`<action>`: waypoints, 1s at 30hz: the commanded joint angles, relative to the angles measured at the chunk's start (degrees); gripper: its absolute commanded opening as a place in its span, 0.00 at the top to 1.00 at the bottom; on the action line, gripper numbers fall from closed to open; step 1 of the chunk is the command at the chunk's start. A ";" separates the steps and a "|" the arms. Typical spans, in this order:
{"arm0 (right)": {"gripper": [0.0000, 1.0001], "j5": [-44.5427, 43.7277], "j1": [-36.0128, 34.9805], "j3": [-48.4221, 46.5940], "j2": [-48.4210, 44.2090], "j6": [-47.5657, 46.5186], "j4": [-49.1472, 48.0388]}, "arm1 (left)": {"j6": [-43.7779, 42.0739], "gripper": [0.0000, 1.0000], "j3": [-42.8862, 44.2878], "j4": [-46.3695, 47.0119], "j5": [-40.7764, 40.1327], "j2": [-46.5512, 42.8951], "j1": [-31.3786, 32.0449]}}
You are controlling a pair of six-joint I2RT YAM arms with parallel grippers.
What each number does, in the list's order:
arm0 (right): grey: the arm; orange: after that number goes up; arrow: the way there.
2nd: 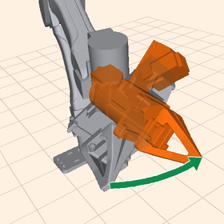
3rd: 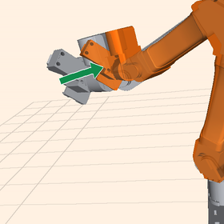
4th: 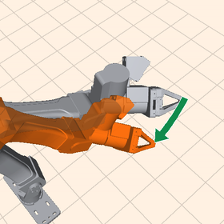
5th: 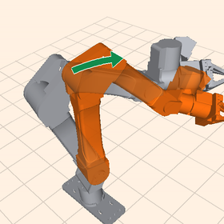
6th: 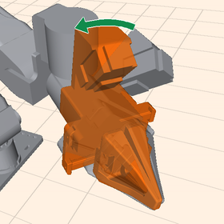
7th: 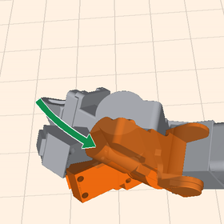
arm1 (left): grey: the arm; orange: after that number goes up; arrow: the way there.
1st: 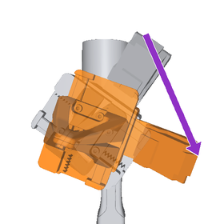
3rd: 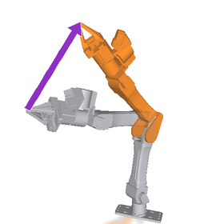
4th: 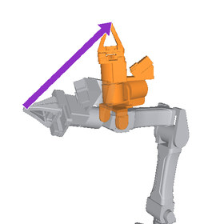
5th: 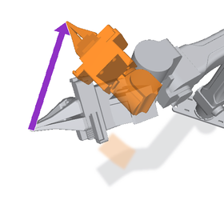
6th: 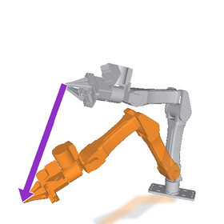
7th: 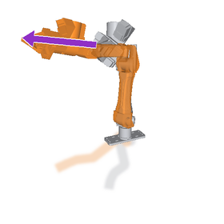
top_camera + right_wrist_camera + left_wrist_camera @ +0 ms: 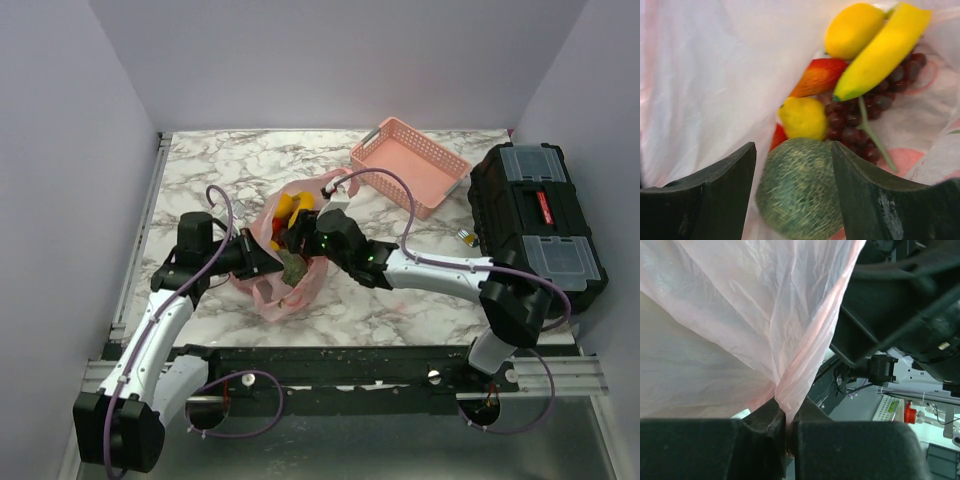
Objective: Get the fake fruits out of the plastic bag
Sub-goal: Adjust the plastic bag at the center of the board, then take out the fake fruit from the plastic bag.
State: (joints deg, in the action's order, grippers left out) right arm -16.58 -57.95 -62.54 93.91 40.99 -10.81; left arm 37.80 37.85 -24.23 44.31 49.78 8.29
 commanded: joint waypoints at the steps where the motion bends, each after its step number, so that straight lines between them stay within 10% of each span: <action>1: 0.36 -14.22 -0.08 -1.44 3.72 2.42 -0.78 | -0.07 0.96 1.64 3.39 -2.36 0.98 1.90; 10: 0.36 -21.50 0.02 15.41 -7.71 -1.09 2.84 | 0.47 0.94 -0.78 2.67 -3.22 -3.70 2.08; 20: 0.35 -2.92 0.02 26.69 -13.00 -5.67 -1.84 | -1.56 0.26 2.03 -4.88 -8.47 -14.64 2.25; 30: 0.31 -2.33 -0.04 24.60 -22.04 -0.59 -1.53 | -12.25 0.17 17.08 -7.85 -23.55 -5.73 2.56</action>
State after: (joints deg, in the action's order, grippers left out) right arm -21.30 -57.91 -35.94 72.93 36.56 -10.31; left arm 31.48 50.65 -30.61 29.39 39.48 10.52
